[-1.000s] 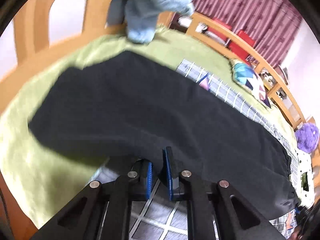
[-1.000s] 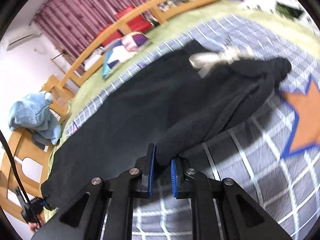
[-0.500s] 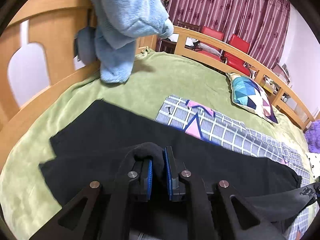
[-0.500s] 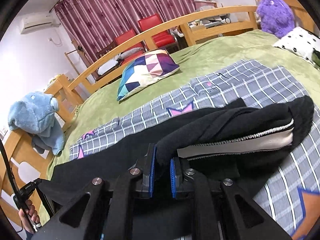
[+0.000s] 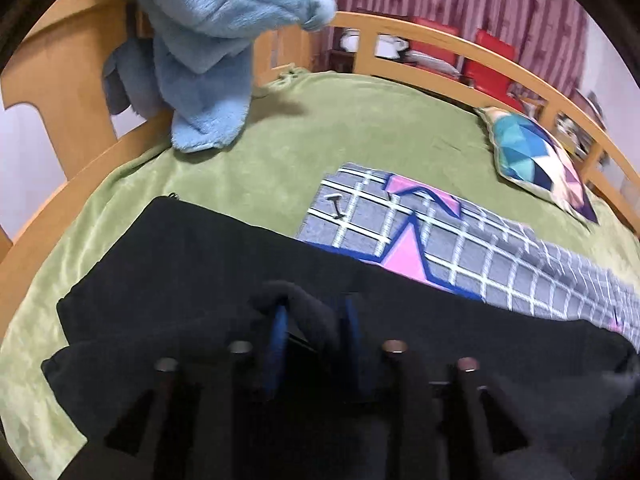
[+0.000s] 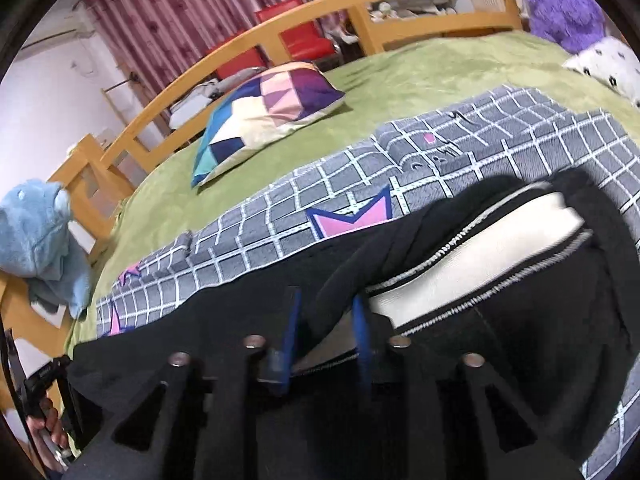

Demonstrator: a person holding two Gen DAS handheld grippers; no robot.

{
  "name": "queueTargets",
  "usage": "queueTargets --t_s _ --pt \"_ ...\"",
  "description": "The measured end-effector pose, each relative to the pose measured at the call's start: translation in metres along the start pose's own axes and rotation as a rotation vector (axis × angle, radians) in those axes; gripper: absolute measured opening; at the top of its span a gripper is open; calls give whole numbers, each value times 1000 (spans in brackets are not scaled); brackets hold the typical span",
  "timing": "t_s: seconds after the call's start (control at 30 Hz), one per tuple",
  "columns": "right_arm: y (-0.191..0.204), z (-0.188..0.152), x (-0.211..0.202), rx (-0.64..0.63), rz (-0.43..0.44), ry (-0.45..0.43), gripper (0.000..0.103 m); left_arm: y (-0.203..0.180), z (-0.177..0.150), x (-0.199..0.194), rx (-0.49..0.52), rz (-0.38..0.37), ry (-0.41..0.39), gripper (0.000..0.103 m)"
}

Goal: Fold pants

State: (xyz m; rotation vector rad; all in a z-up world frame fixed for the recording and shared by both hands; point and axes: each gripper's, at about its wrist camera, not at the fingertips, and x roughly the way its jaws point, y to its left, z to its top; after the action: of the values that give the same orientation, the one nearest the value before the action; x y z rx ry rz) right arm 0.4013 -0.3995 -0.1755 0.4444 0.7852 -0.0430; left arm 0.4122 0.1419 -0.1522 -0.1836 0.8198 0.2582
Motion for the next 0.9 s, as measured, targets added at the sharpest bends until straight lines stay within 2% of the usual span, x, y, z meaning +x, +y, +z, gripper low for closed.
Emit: queueTargets --t_s 0.03,0.07,0.1,0.17,0.27,0.33,0.57,0.67,0.73,0.9 --pt "5 -4 -7 -31 0 -4 47 -2 -4 -7 20 0 -11 45" --pt "9 -9 -14 -59 -9 1 51 -3 -9 -16 36 4 -24 58" --pt "14 -16 -22 -89 -14 5 52 -3 -15 -26 48 6 -40 63" --pt "19 -31 -38 -129 -18 5 52 -1 -28 -47 58 -10 -58 63" --pt "21 -59 -61 -155 -15 27 52 7 -49 -71 65 -50 -38 64" --pt "17 -78 -76 -166 -22 37 52 16 -69 -84 29 -90 -11 65" --pt "-23 -136 -112 -132 -66 60 52 38 -144 -86 -68 -212 108 65" --pt "-53 -148 -117 -47 -43 69 52 42 -164 -71 -126 -292 158 65" --pt "-72 -150 -115 33 -22 74 52 46 -171 -60 -174 -298 181 65" --pt "-104 -147 -98 177 34 85 52 45 -167 -46 -223 -336 144 65"
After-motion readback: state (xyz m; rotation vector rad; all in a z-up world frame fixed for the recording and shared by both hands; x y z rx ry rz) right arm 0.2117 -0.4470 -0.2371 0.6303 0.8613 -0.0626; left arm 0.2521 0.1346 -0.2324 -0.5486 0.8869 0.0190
